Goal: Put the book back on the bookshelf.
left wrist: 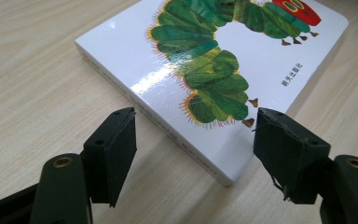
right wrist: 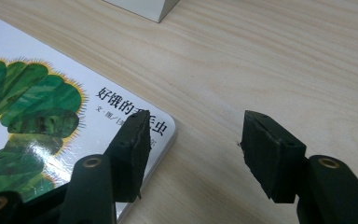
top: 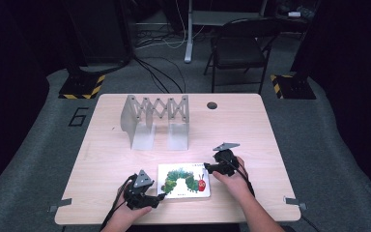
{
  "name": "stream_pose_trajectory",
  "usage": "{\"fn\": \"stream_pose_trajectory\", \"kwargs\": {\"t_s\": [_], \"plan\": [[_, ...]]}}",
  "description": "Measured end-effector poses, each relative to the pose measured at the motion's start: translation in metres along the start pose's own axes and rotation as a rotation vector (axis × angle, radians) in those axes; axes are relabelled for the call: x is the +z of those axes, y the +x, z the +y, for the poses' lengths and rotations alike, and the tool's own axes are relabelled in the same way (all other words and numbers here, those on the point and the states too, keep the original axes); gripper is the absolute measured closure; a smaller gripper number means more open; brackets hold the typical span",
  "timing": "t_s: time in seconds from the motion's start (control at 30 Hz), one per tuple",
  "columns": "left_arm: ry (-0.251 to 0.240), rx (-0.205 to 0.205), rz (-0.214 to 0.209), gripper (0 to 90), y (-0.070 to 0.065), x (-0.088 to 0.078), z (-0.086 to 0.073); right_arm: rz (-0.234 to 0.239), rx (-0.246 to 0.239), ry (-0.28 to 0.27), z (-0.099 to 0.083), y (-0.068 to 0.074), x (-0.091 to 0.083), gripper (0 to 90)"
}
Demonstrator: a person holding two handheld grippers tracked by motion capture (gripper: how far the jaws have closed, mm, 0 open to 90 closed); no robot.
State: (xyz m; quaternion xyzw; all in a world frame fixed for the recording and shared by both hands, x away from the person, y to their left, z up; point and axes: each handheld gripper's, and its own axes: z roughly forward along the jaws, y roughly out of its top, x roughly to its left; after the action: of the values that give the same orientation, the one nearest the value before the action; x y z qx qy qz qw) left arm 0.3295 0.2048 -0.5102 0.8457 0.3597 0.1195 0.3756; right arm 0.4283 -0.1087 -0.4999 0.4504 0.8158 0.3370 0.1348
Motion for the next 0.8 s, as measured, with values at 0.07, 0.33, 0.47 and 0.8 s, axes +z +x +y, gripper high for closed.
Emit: {"fn": "stream_pose_trajectory", "kwargs": {"t_s": [0.07, 0.33, 0.47, 0.8], "plan": [[0.000, -0.011, -0.008, 30.0, -0.002, 0.001, 0.000, 0.006, -0.003, -0.004, 0.000, 0.001, 0.000, 42.1], [0.010, -0.008, -0.026, 30.2, -0.004, 0.002, -0.001, 0.019, -0.009, 0.004, 0.001, 0.004, 0.001, 41.7], [0.016, 0.003, -0.037, 30.1, -0.007, 0.003, -0.001, 0.033, -0.020, 0.005, 0.003, 0.003, 0.003, 41.3], [0.030, 0.025, -0.031, 29.9, -0.009, 0.008, -0.003, 0.065, -0.041, 0.039, 0.007, 0.009, 0.013, 39.9]]}}
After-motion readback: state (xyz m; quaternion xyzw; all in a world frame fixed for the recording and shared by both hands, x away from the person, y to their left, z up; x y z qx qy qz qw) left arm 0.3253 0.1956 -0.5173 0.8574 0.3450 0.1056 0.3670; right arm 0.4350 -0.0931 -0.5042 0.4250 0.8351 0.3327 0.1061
